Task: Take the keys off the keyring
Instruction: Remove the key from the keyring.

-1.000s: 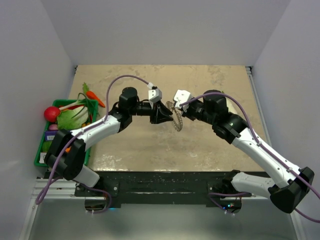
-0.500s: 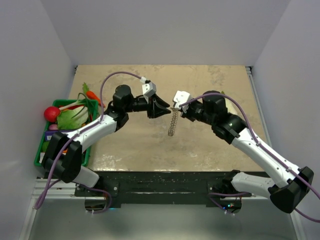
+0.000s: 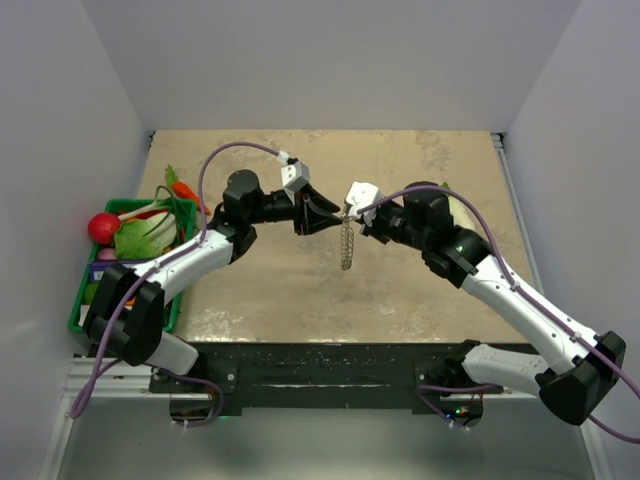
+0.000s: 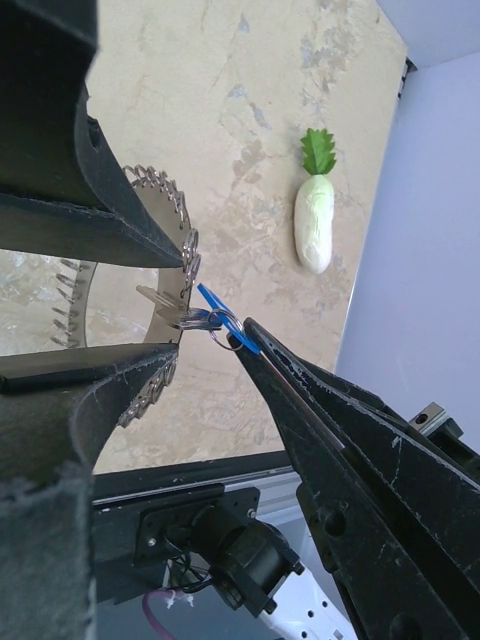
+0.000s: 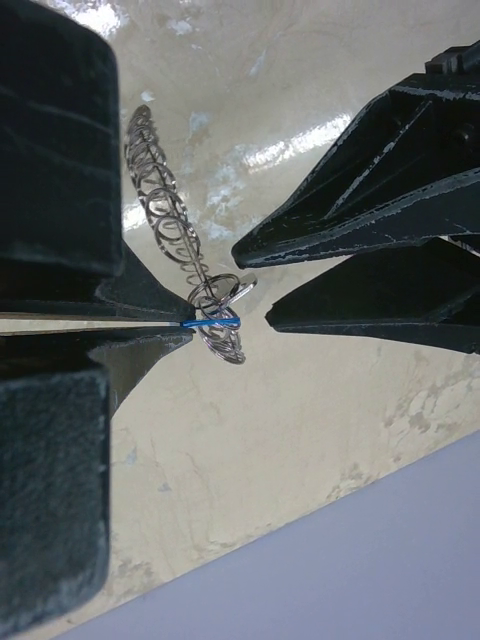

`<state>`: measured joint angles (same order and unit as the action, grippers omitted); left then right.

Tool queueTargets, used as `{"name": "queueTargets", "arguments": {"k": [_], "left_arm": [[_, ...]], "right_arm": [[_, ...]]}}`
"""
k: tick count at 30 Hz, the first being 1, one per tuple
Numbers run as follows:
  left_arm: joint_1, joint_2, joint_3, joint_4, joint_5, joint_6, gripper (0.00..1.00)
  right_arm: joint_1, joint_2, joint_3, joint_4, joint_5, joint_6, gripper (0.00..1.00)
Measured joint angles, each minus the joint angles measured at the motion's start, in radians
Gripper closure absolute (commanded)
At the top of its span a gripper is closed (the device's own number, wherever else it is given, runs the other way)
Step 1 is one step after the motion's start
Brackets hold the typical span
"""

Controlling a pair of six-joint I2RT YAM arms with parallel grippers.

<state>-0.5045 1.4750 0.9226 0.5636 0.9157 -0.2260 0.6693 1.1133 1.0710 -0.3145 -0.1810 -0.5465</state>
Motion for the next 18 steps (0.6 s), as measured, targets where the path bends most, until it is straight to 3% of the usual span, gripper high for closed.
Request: {"name": "queueTargets", "arguments": {"k": [18], "left_arm": [[-0.008,0.016,-0.002,0.01,0.03,0.0,0.48]], "right_arm": [[0.0,0.012,0.0,0.016,-0.003,0.032,1.0]]}}
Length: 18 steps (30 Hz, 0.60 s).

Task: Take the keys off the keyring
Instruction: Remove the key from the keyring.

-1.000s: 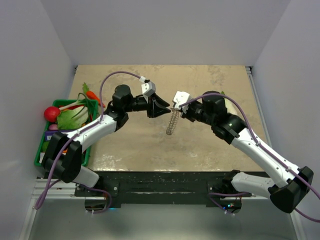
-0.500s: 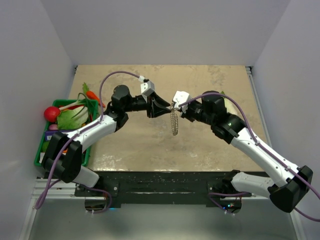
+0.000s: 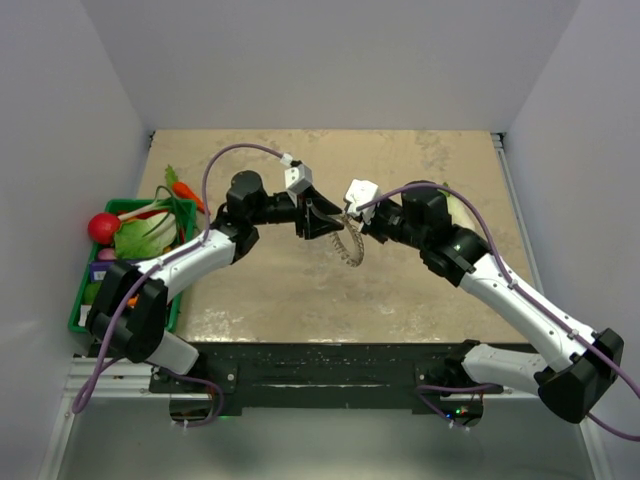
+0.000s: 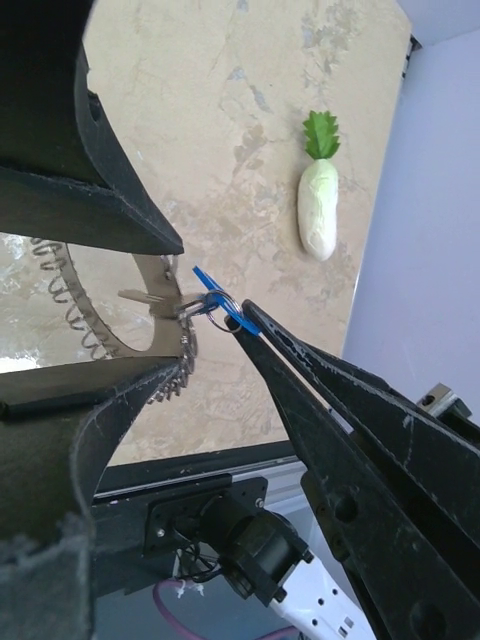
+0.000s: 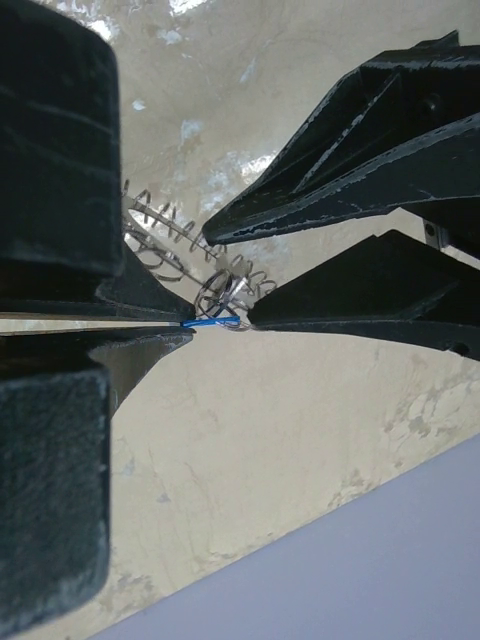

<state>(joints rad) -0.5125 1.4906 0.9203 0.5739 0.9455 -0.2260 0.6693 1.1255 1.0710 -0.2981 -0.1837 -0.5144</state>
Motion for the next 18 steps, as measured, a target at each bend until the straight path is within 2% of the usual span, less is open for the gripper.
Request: {"name": "queueTargets", "arguments": {"k": [9,18], "left_arm": [[-0.007,0.012,0.0,-0.05,-0.062,0.034,0.5],[-0.007,0.013,0.0,-0.066,-0.054,0.054,0.5]], "right_arm": [[0.0,0.0,0.0,-0.001,-0.026,0.003,1.0],[0.0,-0.001,0.0,-0.001,-0.027,0.003,1.0]]}}
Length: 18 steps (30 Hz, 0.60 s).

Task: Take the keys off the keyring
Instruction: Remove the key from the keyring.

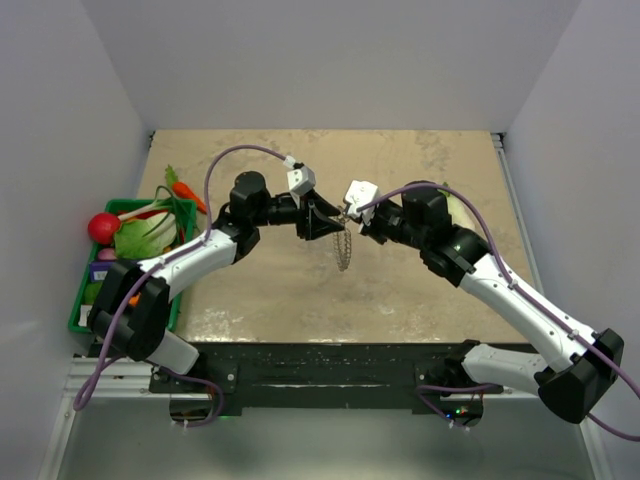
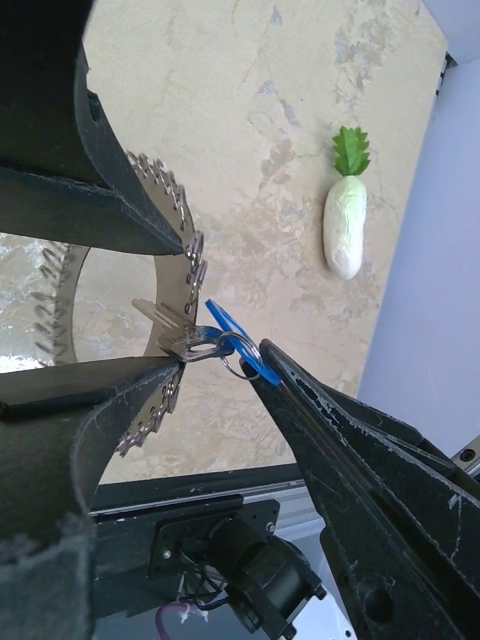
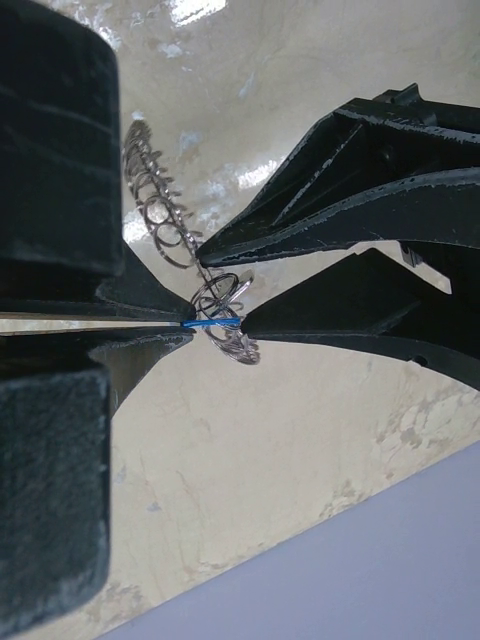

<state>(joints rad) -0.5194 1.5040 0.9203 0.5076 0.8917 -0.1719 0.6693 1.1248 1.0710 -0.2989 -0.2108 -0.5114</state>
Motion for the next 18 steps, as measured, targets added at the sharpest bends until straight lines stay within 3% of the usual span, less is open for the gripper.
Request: {"name": "queueTargets", "arguments": {"k": [13,16,18], "left_arm": [[0.0,0.005,0.0,0.001,0.043,0.011,0.56],[0.0,0.005,0.0,0.002,0.043,0.011,0.64],[0.0,0.005,-0.001,0.006,0.043,0.012,0.77]], "right_arm": [[0.0,-0.022,0.0,0.0,-0.017,0.0,1.0],[0.0,-0.026,0.0,0.0,-0.02,0.0,1.0],[0.0,-0.026,0.0,0.0,-0.021,0.0,1.0]]}}
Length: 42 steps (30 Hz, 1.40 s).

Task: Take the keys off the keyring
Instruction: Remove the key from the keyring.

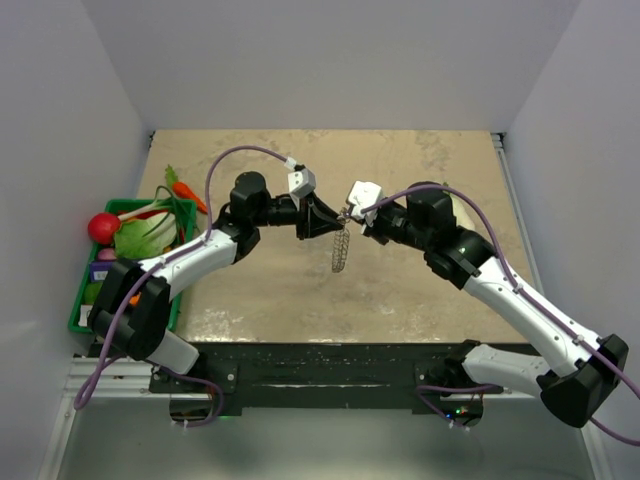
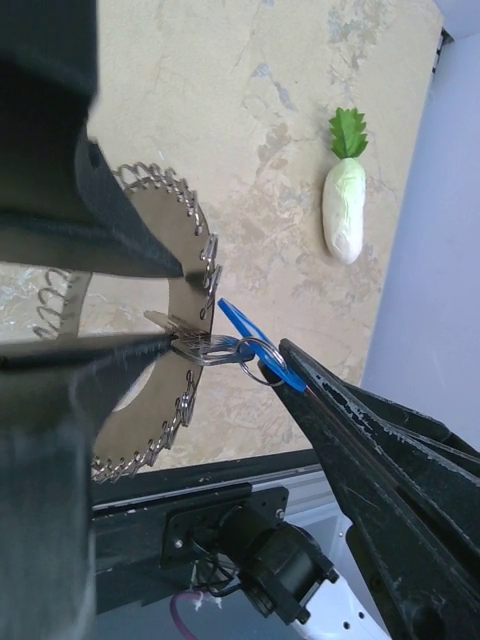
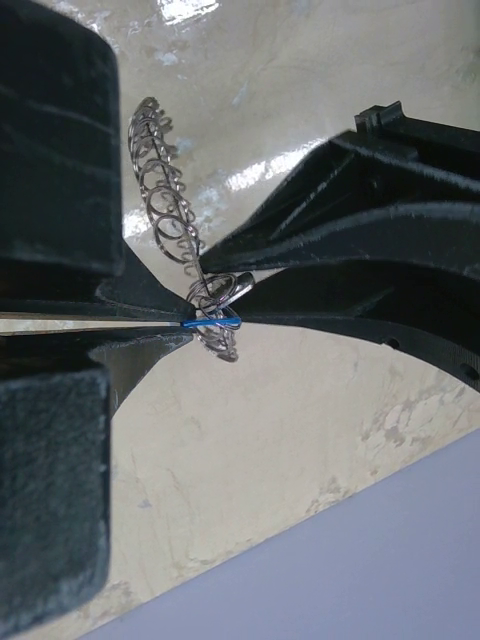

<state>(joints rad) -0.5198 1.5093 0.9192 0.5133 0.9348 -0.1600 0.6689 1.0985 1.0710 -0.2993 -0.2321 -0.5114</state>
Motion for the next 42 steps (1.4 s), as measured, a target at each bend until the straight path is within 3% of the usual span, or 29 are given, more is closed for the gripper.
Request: {"name": "queueTargets", "arguments": {"k": [2,4,28,35,42], "left_arm": [[0.0,0.0,-0.001,0.002,0.0,0.001,0.94],[-0.002,0.001,-0.001,0.004,0.002,0.003,1.0],[0.04,-0.076,-0.001,-0.037,0.018,0.042,1.0],[0.042,-0.076,0.014,-0.113,0.018,0.097,1.0],[0.042,-0.086,0.113,-0.309,0.026,0.242,1.0]], "right_arm": [[-0.001,0.0,0.0,0.0,-0.003,0.0,1.0],[-0.001,0.0,0.0,0.0,-0.005,0.0,1.0],[-0.002,0.002,-0.002,0.016,0.026,-0.013,1.0],[-0.002,0.014,-0.002,0.006,0.005,-0.028,1.0],[-0.002,0.029,-0.002,0.002,0.005,-0.047,1.0]]}}
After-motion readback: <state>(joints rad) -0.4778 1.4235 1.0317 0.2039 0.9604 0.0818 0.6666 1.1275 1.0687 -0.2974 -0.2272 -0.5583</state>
